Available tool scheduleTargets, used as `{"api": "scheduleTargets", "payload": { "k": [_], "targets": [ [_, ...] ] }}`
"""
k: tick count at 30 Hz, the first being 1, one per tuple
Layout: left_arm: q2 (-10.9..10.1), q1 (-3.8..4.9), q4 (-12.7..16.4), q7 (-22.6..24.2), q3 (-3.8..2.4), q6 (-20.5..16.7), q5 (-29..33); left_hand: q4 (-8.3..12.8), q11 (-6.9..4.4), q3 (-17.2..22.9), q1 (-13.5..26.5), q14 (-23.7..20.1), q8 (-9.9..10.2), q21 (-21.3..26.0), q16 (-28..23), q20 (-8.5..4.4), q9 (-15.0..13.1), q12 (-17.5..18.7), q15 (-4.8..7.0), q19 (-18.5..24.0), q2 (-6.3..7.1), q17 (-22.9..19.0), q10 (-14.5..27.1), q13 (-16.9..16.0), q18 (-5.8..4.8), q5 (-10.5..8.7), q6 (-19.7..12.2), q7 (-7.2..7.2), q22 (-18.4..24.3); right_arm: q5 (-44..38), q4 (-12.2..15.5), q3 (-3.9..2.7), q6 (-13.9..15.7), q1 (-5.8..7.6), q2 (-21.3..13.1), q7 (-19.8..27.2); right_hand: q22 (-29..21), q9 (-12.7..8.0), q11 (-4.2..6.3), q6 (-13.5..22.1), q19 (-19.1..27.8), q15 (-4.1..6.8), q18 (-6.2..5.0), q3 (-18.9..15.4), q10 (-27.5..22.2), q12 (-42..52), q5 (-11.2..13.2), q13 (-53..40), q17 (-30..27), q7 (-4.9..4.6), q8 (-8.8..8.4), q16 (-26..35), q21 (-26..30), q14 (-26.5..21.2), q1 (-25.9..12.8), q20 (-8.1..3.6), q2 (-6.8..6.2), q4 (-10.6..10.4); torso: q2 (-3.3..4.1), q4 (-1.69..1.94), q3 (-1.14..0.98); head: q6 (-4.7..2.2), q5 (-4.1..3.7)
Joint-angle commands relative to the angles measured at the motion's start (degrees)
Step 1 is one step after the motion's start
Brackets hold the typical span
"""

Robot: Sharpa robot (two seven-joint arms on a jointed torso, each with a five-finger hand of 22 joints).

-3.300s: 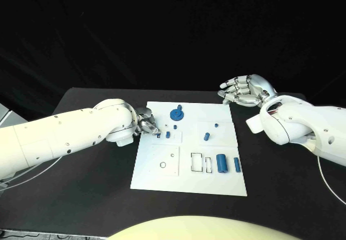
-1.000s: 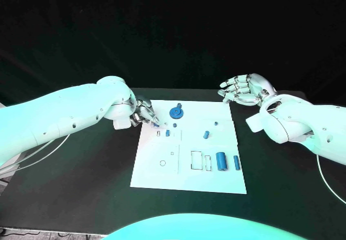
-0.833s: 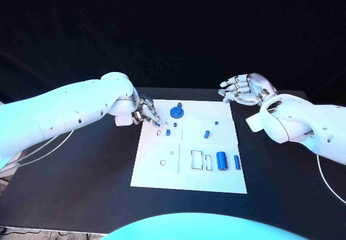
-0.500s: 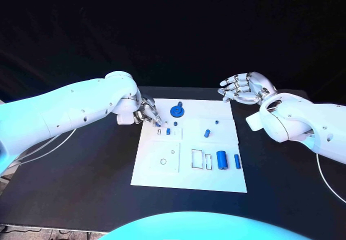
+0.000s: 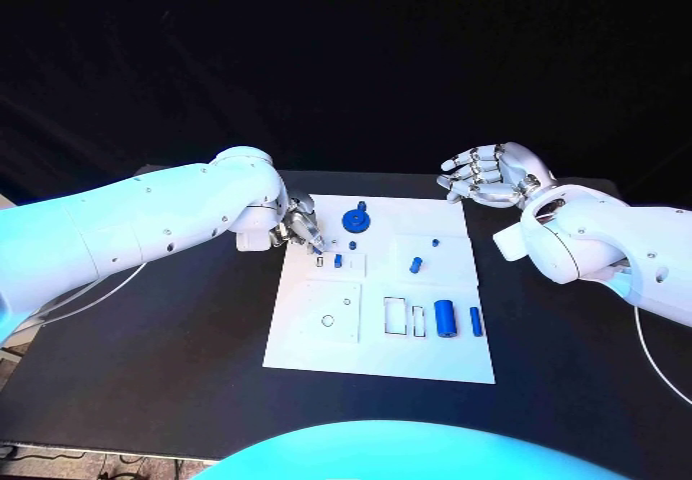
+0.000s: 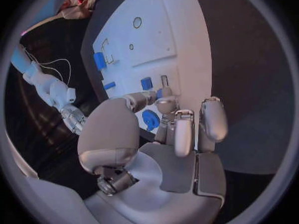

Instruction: Assemble the parts on the task board

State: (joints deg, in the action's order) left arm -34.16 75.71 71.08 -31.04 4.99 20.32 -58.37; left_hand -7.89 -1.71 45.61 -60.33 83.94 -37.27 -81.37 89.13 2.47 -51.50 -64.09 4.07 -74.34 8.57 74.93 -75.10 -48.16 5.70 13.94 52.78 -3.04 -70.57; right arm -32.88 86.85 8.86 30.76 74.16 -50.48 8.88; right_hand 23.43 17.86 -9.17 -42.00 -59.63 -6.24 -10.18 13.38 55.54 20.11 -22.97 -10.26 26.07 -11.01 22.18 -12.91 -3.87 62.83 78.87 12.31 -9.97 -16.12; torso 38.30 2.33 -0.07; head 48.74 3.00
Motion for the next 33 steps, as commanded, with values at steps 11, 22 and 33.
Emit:
{"api": "scheduleTargets", "payload": {
  "k": [11, 22, 33],
  "targets": [
    [-0.9, -0.46, 1.7, 0.6, 0.26, -0.6, -1.9, 10.3, 0.13, 9.9, -0.5, 5.8, 0.2, -0.3, 0.4, -0.13, 0.0, -0.3, 0.4, -0.3, -0.42, 14.0, -0.4, -0.2, -1.12, 0.3, 0.8, 0.4, -0.1, -0.9, 0.0, -0.01, -0.6, -0.14, 0.1, 0.8, -0.1, -0.1, -0.19, 0.2, 0.2, -0.01, -0.23, 0.3, 0.4, -0.3, -0.2, 0.1, -0.1, -2.31, 0.32, 0.4, 0.2, -0.3, -0.1, 0.09, -0.67, -0.1, 0.04, -0.06, 0.0, 0.14, 0.07],
    [-0.8, -0.93, 1.8, 0.6, 0.49, -0.1, -1.3, 10.3, 0.13, 9.9, -0.4, 5.8, 0.2, -0.3, 0.4, -0.14, 0.0, -0.4, 0.4, -0.3, -0.42, 14.0, -0.5, -0.3, -1.12, 0.34, 0.9, 0.4, -0.1, -0.9, -0.1, -0.01, -0.6, -0.16, 0.1, 0.6, -0.2, -0.1, -0.2, 0.1, 0.2, -0.01, -0.23, 0.3, 0.4, -0.3, -0.2, 0.2, -0.1, -2.31, 0.33, 0.4, 0.2, -0.3, -0.1, 0.1, -0.67, -0.1, 0.09, -0.13, -0.06, 0.32, 0.13],
    [-0.9, -1.48, 2.3, 0.7, 0.52, -0.3, -1.7, 10.3, 0.13, 9.9, -0.4, 5.8, 0.2, -0.3, 0.4, -0.14, 0.0, -0.4, 0.4, -0.3, -0.42, 14.0, -0.5, -0.3, -1.12, 0.34, 0.9, 0.4, -0.1, -0.9, -0.1, -0.01, -0.2, -0.16, 0.1, 0.9, -0.2, -0.1, -0.19, 0.1, 0.3, -0.01, -0.24, 0.3, 0.4, -0.3, -0.2, 0.2, -0.1, -2.31, 0.35, 0.4, 0.2, -0.3, -0.1, 0.1, -0.67, -0.1, 0.02, -0.11, 0.0, 0.58, 0.29]
  ]
}}
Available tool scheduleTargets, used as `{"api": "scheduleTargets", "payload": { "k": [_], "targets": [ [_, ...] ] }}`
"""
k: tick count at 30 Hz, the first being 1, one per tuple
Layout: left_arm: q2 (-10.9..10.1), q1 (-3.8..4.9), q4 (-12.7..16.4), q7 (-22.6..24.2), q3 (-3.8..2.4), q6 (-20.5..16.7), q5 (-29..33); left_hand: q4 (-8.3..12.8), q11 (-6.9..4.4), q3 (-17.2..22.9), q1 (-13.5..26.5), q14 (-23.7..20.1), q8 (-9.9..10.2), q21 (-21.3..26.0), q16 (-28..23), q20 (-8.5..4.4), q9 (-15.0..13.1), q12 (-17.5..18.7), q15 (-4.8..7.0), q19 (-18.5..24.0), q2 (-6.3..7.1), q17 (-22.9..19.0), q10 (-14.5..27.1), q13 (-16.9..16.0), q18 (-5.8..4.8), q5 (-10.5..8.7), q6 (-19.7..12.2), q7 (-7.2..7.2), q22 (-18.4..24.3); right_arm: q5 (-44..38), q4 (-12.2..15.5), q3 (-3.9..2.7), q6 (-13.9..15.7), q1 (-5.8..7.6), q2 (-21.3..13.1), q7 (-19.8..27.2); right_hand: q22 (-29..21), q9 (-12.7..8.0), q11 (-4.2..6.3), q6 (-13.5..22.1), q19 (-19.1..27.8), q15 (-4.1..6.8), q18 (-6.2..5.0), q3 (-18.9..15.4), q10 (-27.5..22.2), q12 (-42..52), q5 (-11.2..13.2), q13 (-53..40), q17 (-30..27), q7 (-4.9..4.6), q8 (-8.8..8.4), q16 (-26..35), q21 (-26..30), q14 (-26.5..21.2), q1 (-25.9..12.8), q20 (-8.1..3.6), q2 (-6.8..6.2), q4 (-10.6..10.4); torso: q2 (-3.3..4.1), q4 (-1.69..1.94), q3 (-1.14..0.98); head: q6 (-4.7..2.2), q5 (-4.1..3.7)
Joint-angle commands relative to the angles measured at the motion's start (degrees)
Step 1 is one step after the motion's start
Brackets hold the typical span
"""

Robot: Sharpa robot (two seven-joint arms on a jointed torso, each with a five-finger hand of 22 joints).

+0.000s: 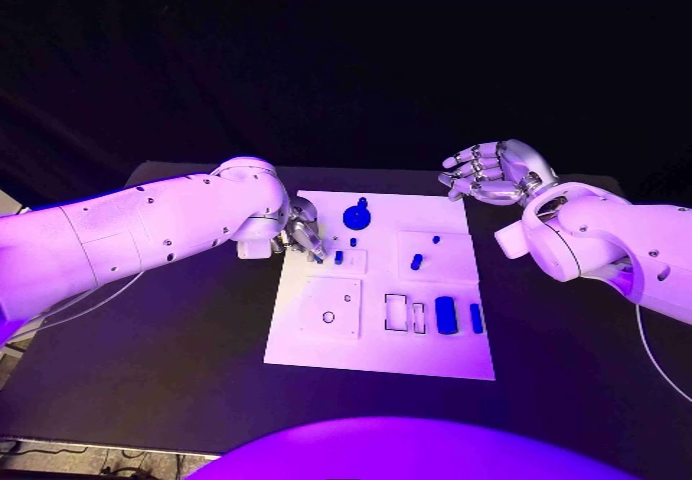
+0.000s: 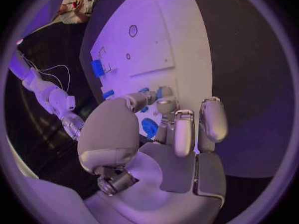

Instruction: Assemble the parts on the task board

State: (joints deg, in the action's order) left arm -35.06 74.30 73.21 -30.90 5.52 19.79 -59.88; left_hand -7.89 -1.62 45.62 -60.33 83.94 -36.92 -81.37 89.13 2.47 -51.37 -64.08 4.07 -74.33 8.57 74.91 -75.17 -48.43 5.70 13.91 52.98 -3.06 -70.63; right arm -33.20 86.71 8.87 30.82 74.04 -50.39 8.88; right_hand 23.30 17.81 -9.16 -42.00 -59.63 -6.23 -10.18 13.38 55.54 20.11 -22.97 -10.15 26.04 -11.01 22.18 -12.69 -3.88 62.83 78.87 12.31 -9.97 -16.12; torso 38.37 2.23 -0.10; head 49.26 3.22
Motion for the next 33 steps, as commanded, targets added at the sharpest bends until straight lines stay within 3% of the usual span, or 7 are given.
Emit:
{"api": "scheduleTargets", "payload": {
  "k": [1, 10, 33],
  "targets": [
    [0.0, -0.11, 0.2, 0.6, -0.01, 0.3, -0.2, 10.3, 0.04, 9.9, -0.4, 5.8, -0.2, -0.3, 0.4, -0.14, -0.1, -0.4, 0.4, -0.3, -0.43, 14.0, -0.4, -0.1, -1.13, 0.37, 0.7, 0.41, -0.1, -0.6, 0.0, -0.01, -0.3, -0.03, 0.0, 0.8, -0.1, -0.1, -0.2, 0.1, 0.3, -0.02, -0.24, 0.3, 0.4, -0.3, -0.2, 0.1, -0.1, -2.31, 0.35, 0.2, 0.2, -0.3, -0.1, 0.1, -0.67, -0.1, -0.03, -0.02, 0.02, 0.06, 0.08],
    [-0.4, -0.24, 0.8, 0.5, -0.01, 0.3, -0.4, 10.3, 0.04, 9.9, -0.3, 5.8, -0.1, -0.3, 0.4, -0.16, -0.1, -0.3, 0.4, -0.3, -0.46, 14.0, -0.4, 0.0, -1.13, 0.49, 0.7, 0.42, -0.1, -0.6, 0.0, -0.01, -0.3, -0.04, 0.0, 0.8, -0.2, -0.1, -0.17, 0.1, 0.3, 0.0, -0.26, 0.4, 0.5, -0.2, -0.2, 0.2, -0.1, -2.29, 0.41, 0.3, 0.2, -0.2, -0.1, 0.11, -0.66, -0.1, -0.03, 0.12, 0.13, 0.23, 0.13],
    [0.4, -0.29, -0.3, 0.4, -0.01, 0.7, -0.7, 10.4, 0.04, 9.9, -0.3, 5.7, 0.0, -0.3, 0.4, -0.18, 0.0, -0.3, 0.41, -0.3, -0.47, 14.0, -0.4, 0.0, -1.14, 0.53, 0.8, 0.42, -0.1, -0.6, -0.1, -0.01, -0.4, -0.09, 0.2, 0.8, -0.2, -0.1, -0.17, 0.1, 0.3, 0.0, -0.26, 0.4, 0.5, -0.2, -0.2, 0.2, -0.1, -2.29, 0.41, 0.3, 0.2, -0.2, -0.1, 0.11, -0.66, -0.1, 0.0, -0.12, -0.05, 0.21, 0.26]
  ]
}}
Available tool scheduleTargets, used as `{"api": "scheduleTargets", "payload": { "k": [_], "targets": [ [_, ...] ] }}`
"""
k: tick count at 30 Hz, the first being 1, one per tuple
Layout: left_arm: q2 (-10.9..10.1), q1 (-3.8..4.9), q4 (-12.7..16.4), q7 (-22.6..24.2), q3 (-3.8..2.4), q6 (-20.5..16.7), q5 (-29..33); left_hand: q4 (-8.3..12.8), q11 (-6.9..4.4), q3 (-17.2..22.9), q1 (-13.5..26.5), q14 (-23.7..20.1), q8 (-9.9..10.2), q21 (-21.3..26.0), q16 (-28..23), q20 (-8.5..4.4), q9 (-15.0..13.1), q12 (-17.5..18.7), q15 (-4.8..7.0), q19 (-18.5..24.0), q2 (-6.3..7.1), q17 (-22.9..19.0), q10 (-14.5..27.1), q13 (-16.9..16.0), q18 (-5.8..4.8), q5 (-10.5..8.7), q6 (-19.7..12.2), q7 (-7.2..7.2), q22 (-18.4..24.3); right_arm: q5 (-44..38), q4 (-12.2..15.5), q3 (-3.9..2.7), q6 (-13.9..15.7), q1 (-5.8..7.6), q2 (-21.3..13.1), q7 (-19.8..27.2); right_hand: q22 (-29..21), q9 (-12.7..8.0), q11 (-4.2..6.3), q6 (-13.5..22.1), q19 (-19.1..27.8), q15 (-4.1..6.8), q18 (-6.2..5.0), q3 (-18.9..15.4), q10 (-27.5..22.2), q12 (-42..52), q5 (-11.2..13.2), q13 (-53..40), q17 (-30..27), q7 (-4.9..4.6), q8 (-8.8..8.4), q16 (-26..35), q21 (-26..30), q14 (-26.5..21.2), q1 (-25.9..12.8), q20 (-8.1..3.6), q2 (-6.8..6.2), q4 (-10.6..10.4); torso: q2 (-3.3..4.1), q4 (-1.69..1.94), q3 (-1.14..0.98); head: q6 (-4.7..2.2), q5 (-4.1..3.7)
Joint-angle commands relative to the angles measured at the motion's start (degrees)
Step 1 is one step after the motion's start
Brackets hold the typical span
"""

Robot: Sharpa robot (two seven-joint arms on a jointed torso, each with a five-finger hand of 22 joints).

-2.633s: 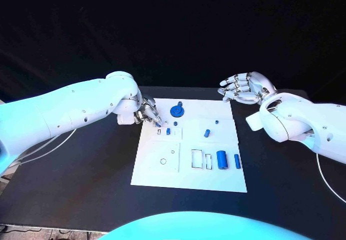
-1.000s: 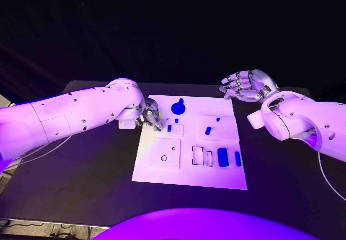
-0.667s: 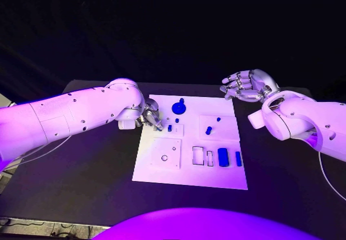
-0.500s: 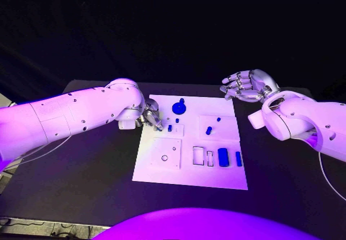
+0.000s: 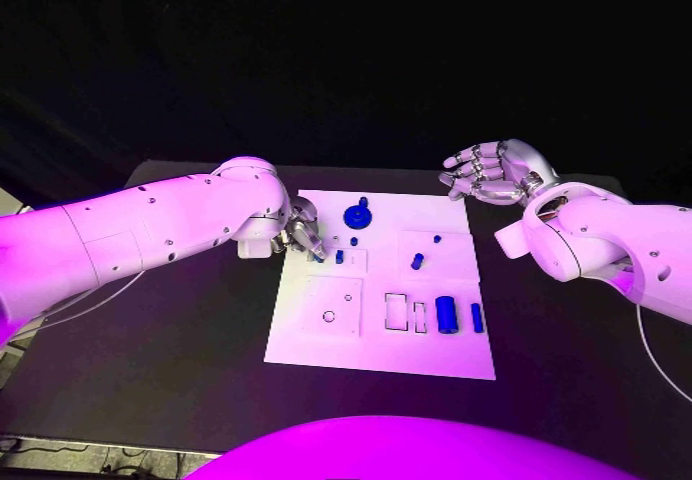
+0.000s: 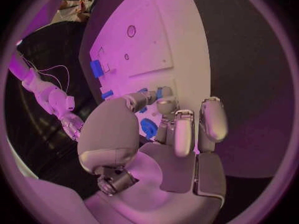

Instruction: Assemble the parts on the task board

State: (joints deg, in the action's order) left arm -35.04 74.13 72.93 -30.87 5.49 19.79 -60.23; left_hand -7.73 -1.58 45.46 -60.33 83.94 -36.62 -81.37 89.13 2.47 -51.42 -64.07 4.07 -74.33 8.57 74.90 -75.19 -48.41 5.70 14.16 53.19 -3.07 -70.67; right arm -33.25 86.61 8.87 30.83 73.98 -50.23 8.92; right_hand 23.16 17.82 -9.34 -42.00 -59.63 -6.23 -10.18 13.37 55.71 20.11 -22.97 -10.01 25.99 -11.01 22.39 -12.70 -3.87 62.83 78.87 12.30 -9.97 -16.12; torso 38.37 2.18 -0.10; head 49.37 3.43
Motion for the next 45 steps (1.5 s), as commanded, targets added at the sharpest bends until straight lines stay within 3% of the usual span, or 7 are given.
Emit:
{"api": "scheduleTargets", "payload": {
  "k": [1, 17, 23, 30, 38, 45],
  "targets": [
    [0.5, -0.15, 0.0, 0.3, 0.02, 0.9, -0.4, 10.2, 0.0, 10.0, -0.3, 5.7, -0.3, -0.3, 0.4, -0.18, 0.0, -0.3, 0.41, -0.3, -0.47, 14.0, -0.4, 0.0, -1.13, 0.29, 0.6, 0.43, -0.1, -0.5, 0.0, -0.02, -0.4, -0.04, 0.0, 0.8, -0.1, -0.1, 0.0, 0.1, 0.3, 0.0, -0.26, 0.4, 0.3, -0.2, -0.2, 0.1, -0.1, -2.29, 0.19, 0.3, 0.2, -0.2, -0.1, 0.11, -0.66, -0.1, 0.02, -0.08, -0.06, 0.11, 0.01],
    [1.3, -0.33, -0.1, -1.1, 0.04, 3.6, -0.4, 10.5, -0.02, 10.0, -0.2, 5.8, -0.2, -0.3, 0.4, -0.21, 0.1, -0.5, 0.42, -0.4, -0.48, 14.1, -0.5, -0.3, -1.14, 0.69, 0.7, 0.45, -0.1, -0.5, 0.0, -0.02, -0.4, -0.04, 0.0, 0.7, -0.1, -0.1, 0.0, 0.1, 0.3, 0.0, -0.26, 0.4, 0.3, -0.2, -0.2, 0.1, -0.1, -2.29, 0.19, 0.3, 0.2, -0.2, -0.1, 0.11, -0.66, -0.1, 0.0, -0.03, -0.06, 0.41, -0.21],
    [1.3, -0.35, -0.2, -1.2, 0.05, 3.2, -0.4, 10.7, -0.04, 10.0, -0.1, 5.8, -0.1, -0.3, 0.5, -0.24, 0.1, -0.6, 0.44, -0.3, -0.44, 14.3, -0.7, -0.5, -1.13, 1.31, 0.8, 0.47, -0.1, -0.5, 0.0, -0.02, -0.4, -0.04, 0.0, 0.8, -0.1, -0.1, 0.0, 0.1, 0.3, 0.0, -0.26, 0.4, 0.3, -0.2, -0.2, 0.1, -0.1, -2.29, 0.19, 0.3, 0.2, -0.2, -0.1, 0.11, -0.66, -0.1, -0.05, 0.01, -0.05, 0.43, -0.2],
    [1.3, -0.36, -0.5, -1.1, 0.05, 1.6, -0.4, 11.1, -0.14, 9.9, 0.5, 5.9, 0.0, -0.4, 0.6, -0.37, 0.1, -1.0, 0.5, -0.3, -0.42, 14.5, -1.1, -1.1, -1.11, 3.33, 1.3, 0.56, 0.0, -0.5, 0.0, -0.02, -0.3, -0.04, 0.0, 0.9, -0.4, -0.2, 0.0, 0.1, 0.3, -0.01, -0.27, 0.4, 0.4, -0.3, -0.3, 0.3, -0.2, -2.29, 0.23, 0.4, 0.2, -0.2, -0.1, 0.13, -0.7, -0.1, 0.01, -0.07, -0.02, 0.29, -0.19],
    [1.6, -0.36, -0.9, -1.1, 0.05, 0.9, 0.0, 11.1, -0.14, 9.8, 0.6, 5.9, 0.0, -0.4, 0.6, -0.38, 0.1, -1.0, 0.52, -0.4, -0.45, 14.4, -1.1, -1.1, -1.13, 3.6, 1.4, 0.58, -0.1, -0.5, 0.1, -0.02, -0.3, -0.04, 0.0, 0.9, -0.4, -0.2, 0.0, 0.1, 0.3, -0.01, -0.27, 0.4, 0.4, -0.3, -0.3, 0.3, -0.2, -2.29, 0.23, 0.4, 0.2, -0.2, -0.1, 0.13, -0.7, -0.1, 0.03, 0.0, -0.03, 0.29, -0.29],
    [2.4, -0.36, -1.8, -1.6, 0.05, 2.7, 0.8, 11.1, -0.14, 9.8, 0.6, 5.9, 0.0, -0.5, 0.6, -0.38, 0.1, -0.9, 0.52, -0.5, -0.48, 14.4, -1.0, -0.9, -1.17, 3.63, 1.4, 0.58, -0.3, -0.5, 0.2, -0.02, -0.3, -0.04, 0.0, 0.9, -0.4, -0.2, 0.0, 0.1, 0.3, -0.01, -0.27, 0.4, 0.4, -0.3, -0.3, 0.3, -0.2, -2.29, 0.23, 0.4, 0.2, -0.2, -0.1, 0.13, -0.7, -0.1, 0.03, 0.01, -0.06, 0.52, -0.33]
  ]
}}
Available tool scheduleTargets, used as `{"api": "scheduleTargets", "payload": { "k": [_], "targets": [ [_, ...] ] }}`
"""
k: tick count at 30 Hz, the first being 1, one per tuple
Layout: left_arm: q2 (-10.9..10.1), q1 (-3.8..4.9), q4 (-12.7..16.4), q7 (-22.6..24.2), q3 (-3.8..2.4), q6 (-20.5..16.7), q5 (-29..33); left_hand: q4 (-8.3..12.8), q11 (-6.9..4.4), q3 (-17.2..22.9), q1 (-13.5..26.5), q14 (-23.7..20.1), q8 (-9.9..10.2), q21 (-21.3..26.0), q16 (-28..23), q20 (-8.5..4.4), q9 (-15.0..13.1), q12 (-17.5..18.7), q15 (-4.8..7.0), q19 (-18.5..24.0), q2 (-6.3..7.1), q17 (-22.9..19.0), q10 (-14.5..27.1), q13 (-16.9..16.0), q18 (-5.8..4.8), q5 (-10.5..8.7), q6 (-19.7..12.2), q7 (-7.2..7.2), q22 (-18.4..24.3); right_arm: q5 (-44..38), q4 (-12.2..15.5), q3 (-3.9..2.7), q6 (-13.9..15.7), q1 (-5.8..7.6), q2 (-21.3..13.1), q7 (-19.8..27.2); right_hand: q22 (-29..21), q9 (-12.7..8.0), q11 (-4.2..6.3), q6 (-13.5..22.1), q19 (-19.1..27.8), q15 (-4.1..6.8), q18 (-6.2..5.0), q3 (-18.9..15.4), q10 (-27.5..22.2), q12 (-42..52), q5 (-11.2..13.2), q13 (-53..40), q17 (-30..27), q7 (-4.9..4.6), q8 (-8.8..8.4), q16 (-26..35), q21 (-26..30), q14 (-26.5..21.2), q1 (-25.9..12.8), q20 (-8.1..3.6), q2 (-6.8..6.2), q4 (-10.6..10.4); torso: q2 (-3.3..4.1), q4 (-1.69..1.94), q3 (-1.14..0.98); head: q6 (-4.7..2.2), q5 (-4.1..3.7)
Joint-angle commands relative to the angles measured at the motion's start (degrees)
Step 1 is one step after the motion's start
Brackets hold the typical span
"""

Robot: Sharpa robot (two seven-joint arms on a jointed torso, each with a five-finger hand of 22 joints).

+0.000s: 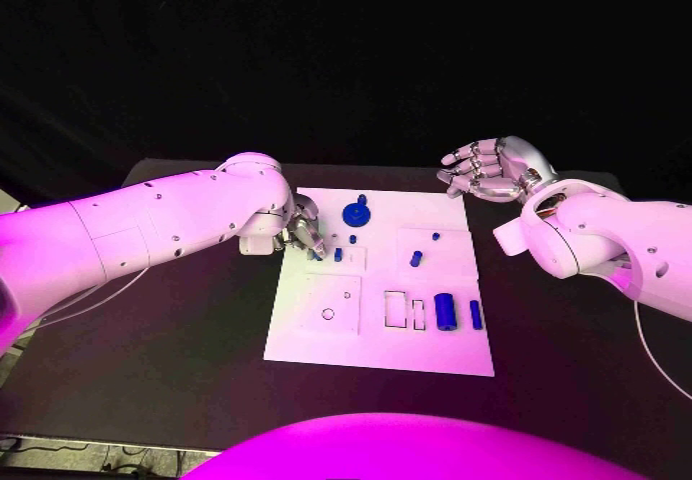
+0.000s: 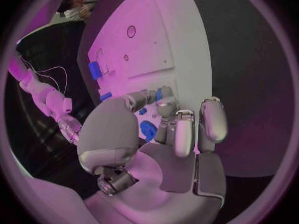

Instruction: Assemble the parts on the task board

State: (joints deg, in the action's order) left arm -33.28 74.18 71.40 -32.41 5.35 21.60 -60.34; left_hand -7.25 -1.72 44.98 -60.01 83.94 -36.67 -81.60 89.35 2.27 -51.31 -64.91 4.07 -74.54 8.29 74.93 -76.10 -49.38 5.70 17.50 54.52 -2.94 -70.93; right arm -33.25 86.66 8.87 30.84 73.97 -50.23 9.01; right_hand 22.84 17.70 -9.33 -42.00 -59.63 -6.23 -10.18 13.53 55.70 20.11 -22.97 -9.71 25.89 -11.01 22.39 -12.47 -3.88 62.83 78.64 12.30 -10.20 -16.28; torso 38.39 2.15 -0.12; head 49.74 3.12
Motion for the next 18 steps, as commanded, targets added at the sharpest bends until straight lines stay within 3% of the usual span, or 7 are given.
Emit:
{"api": "scheduleTargets", "payload": {
  "k": [1, 5, 12, 18],
  "targets": [
    [0.8, -0.41, -0.4, -0.1, 0.19, 1.1, 1.0, 10.6, 0.0, 10.3, 0.3, 5.9, 0.1, -0.2, 0.3, -0.17, 0.0, 0.0, 0.53, -0.2, -0.2, 14.4, -0.1, 0.1, -1.16, 0.3, 0.1, 0.44, 0.0, -0.5, 0.1, -0.01, -0.3, -0.03, 0.0, 0.8, 0.0, 0.0, -0.01, 0.1, 0.3, -0.01, -0.27, 0.2, 0.4, -0.3, -0.3, 0.0, -0.1, -2.29, 0.23, 0.2, 0.2, -0.2, 0.1, 0.13, -0.46, 0.0, 0.01, 0.03, -0.04, 0.16, -0.01],
    [1.3, -0.53, -1.1, -0.2, 0.2, 1.6, 1.5, 10.7, -0.02, 10.2, 0.4, 5.9, 0.1, -0.2, 0.4, -0.18, 0.0, -0.3, 0.54, -0.3, -0.21, 14.6, -0.3, -0.3, -1.17, 0.69, 0.1, 0.46, 0.0, -0.5, 0.1, -0.01, -0.3, -0.03, 0.0, 0.8, 0.0, 0.0, -0.01, 0.1, 0.3, -0.01, -0.27, 0.2, 0.4, -0.3, -0.3, 0.0, -0.1, -2.29, 0.23, 0.2, 0.2, -0.2, 0.1, 0.13, -0.46, 0.0, -0.03, -0.02, 0.01, 0.24, -0.09],
    [1.6, -0.6, -1.9, -0.5, 0.2, 0.9, 2.2, 11.2, -0.23, 9.0, 1.8, 5.9, 0.3, -0.3, 0.4, -0.23, -0.2, -0.8, 0.69, -0.3, -0.14, 14.5, -1.0, -1.4, -1.18, 4.87, 0.8, 0.7, -0.1, -0.5, 0.1, -0.01, -0.3, -0.03, 0.0, 0.8, 0.0, 0.0, -0.01, 0.1, 0.3, -0.01, -0.27, 0.2, 0.4, -0.3, -0.3, 0.0, -0.1, -2.29, 0.23, 0.2, 0.2, -0.2, 0.1, 0.13, -0.46, 0.0, -0.01, 0.05, -0.07, 0.19, -0.24],
    [1.8, -0.61, -2.5, -0.8, 0.2, 0.3, 2.5, 10.7, -0.33, 8.1, 2.5, 5.9, 0.2, -0.3, 0.3, -0.19, -0.3, -1.0, 0.75, -0.4, -0.49, 14.4, -1.5, -1.8, -1.21, 5.26, 1.2, 0.86, -0.2, -0.5, 0.1, -0.01, -0.4, -0.03, 0.0, 0.8, 0.0, 0.0, -0.01, 0.1, 0.3, -0.01, -0.27, 0.2, 0.4, -0.3, -0.3, 0.0, -0.1, -2.29, 0.23, 0.2, 0.2, -0.2, 0.1, 0.13, -0.46, 0.0, -0.06, 0.05, -0.03, 0.26, -0.2]
  ]
}}
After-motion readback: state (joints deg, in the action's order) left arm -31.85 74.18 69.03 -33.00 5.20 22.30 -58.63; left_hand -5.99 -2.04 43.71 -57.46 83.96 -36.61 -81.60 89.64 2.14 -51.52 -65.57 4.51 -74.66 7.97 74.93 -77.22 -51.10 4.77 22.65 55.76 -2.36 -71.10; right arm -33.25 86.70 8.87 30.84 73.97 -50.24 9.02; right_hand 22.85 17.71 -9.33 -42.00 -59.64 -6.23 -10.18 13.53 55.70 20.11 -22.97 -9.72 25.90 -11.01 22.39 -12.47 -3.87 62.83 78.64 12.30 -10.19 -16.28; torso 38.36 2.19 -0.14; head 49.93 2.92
